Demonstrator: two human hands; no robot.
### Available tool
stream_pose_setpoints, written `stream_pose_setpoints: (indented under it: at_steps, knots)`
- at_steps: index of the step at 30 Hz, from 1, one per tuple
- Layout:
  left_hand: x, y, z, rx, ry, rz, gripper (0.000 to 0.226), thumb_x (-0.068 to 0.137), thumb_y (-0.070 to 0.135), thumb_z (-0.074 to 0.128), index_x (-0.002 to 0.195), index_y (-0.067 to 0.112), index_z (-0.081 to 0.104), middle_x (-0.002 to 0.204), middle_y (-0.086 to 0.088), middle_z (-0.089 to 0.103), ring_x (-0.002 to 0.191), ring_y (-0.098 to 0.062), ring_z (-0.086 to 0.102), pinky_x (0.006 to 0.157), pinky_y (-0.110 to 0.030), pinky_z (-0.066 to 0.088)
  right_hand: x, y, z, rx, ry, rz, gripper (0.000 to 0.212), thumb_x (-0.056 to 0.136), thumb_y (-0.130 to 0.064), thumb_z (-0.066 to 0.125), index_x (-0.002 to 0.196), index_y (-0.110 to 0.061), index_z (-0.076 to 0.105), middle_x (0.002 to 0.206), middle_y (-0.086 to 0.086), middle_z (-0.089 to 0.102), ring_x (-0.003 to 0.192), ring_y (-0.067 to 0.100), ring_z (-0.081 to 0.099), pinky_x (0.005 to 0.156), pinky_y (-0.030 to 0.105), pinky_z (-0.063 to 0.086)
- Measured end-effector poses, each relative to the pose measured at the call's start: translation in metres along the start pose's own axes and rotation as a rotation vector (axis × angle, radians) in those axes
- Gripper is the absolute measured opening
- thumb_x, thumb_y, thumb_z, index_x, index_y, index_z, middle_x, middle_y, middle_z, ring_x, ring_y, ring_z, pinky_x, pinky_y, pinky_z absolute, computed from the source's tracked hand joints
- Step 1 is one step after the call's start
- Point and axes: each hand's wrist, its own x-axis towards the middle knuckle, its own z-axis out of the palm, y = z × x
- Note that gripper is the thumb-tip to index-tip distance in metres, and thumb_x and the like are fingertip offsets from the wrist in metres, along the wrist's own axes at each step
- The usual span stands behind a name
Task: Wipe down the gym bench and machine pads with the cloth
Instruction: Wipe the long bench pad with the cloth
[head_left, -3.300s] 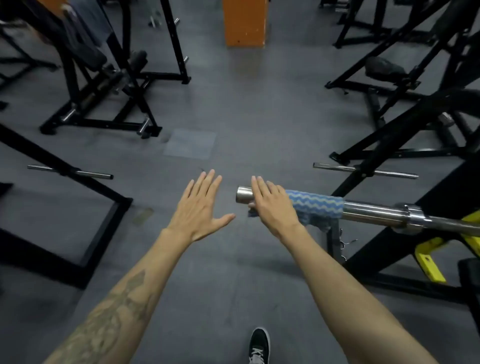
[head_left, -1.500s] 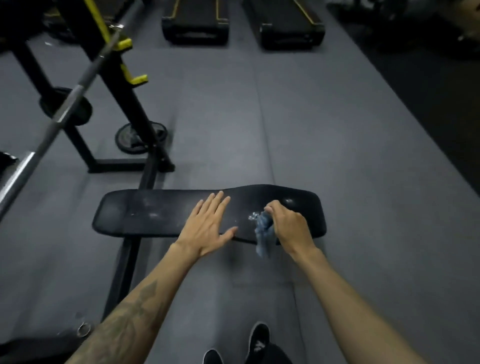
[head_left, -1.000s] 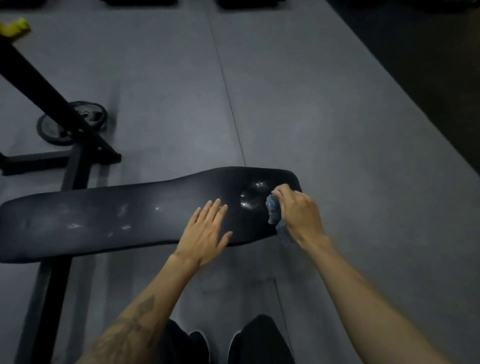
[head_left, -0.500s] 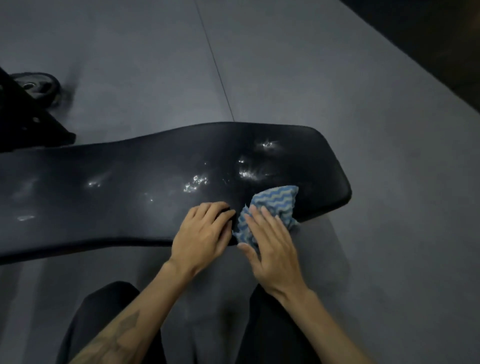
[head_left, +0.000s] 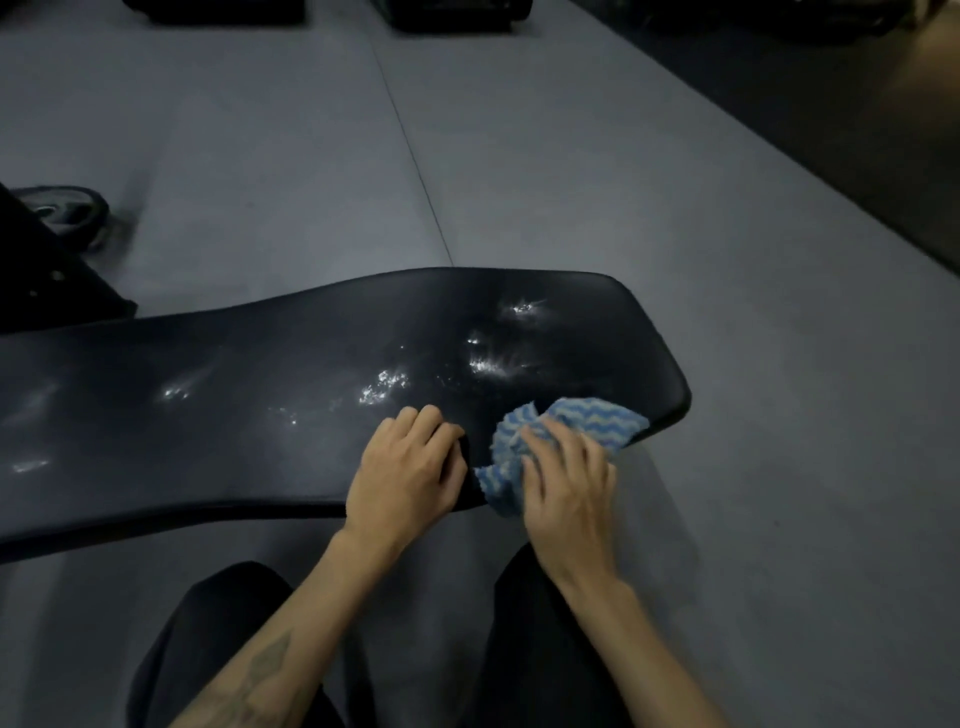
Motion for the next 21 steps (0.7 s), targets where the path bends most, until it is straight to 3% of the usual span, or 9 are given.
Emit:
stream_pose_setpoints:
  at_steps: [2,5,8,10,12,15,17,19,21]
  knots:
    - [0.001,0.0,0.001,0.015,0.004,0.006,0.008,0.09,0.017,0.06,0.093,0.013,0.066,0.085,-0.006,0.054,0.075,-0.026,0.048,0.063,-0.04,0.039,0.003,0.001,0.0,-0.092,-0.062,-0.14,0.038,0.1,-0.039,0.045,0.129,-0.025,0.065,0.138,-0.001,0.057,0.122,0.025,0.051,0.1,0.043,0.037]
    - [-0.001,-0.001,0.002,0.009,0.012,0.023,0.009,0.09,0.017,0.059,0.093,0.012,0.066,0.086,-0.006,0.053,0.075,-0.026,0.047,0.064,-0.04,0.038,0.019,0.02,0.0,-0.093,-0.156,-0.217,0.048,0.103,-0.051,0.038,0.138,-0.026,0.06,0.149,0.0,0.051,0.142,0.027,0.04,0.118,0.053,0.026]
    - [-0.001,-0.001,0.003,0.013,0.018,0.025,0.012,0.091,0.018,0.056,0.092,0.011,0.066,0.085,-0.006,0.053,0.075,-0.027,0.047,0.063,-0.04,0.039,0.021,0.039,0.002,-0.022,-0.138,-0.143,0.048,0.106,-0.045,0.037,0.145,-0.024,0.053,0.156,0.001,0.043,0.149,0.023,0.031,0.12,0.05,0.026]
    - [-0.002,-0.001,0.004,0.012,0.02,0.011,0.013,0.091,0.018,0.055,0.092,0.011,0.066,0.085,-0.007,0.053,0.075,-0.027,0.048,0.063,-0.041,0.04,0.015,0.031,0.005,0.044,-0.051,0.023,0.045,0.105,-0.038,0.039,0.144,-0.021,0.055,0.156,0.003,0.043,0.15,0.024,0.03,0.121,0.052,0.025]
    - [-0.002,-0.002,0.005,0.004,0.025,0.0,0.013,0.091,0.019,0.055,0.092,0.012,0.065,0.086,-0.007,0.054,0.076,-0.027,0.048,0.064,-0.041,0.04,0.008,0.004,0.008,0.067,-0.04,0.135,0.051,0.105,-0.044,0.033,0.146,-0.02,0.051,0.159,0.005,0.038,0.152,0.027,0.024,0.122,0.055,0.018]
    - [-0.003,-0.003,0.004,-0.02,0.02,-0.003,0.014,0.091,0.019,0.055,0.096,0.011,0.067,0.088,-0.006,0.056,0.078,-0.027,0.05,0.065,-0.041,0.042,0.001,-0.019,0.01,-0.027,-0.189,-0.039,0.064,0.101,-0.065,0.026,0.152,-0.029,0.042,0.164,0.002,0.029,0.154,0.03,0.014,0.123,0.057,0.006]
    - [-0.003,-0.004,0.003,-0.024,0.016,-0.002,0.015,0.09,0.018,0.056,0.097,0.012,0.067,0.089,-0.006,0.056,0.079,-0.027,0.05,0.065,-0.041,0.042,0.011,-0.002,0.008,-0.092,-0.219,-0.134,0.06,0.1,-0.066,0.029,0.149,-0.035,0.045,0.162,-0.001,0.034,0.153,0.029,0.02,0.121,0.062,0.008]
    - [-0.003,-0.004,0.002,-0.022,0.01,-0.002,0.016,0.088,0.017,0.055,0.098,0.012,0.067,0.091,-0.006,0.056,0.08,-0.027,0.05,0.066,-0.041,0.041,0.025,0.023,0.004,-0.105,-0.195,-0.09,0.054,0.101,-0.059,0.03,0.147,-0.036,0.048,0.16,-0.004,0.037,0.152,0.026,0.024,0.12,0.064,0.011]
    - [-0.002,-0.004,0.002,-0.019,-0.004,-0.002,0.019,0.089,0.018,0.054,0.101,0.012,0.068,0.097,-0.005,0.059,0.083,-0.026,0.053,0.069,-0.039,0.042,0.028,0.034,0.004,-0.058,-0.149,0.08,0.053,0.102,-0.053,0.029,0.148,-0.034,0.047,0.161,-0.003,0.035,0.153,0.023,0.02,0.121,0.062,0.01]
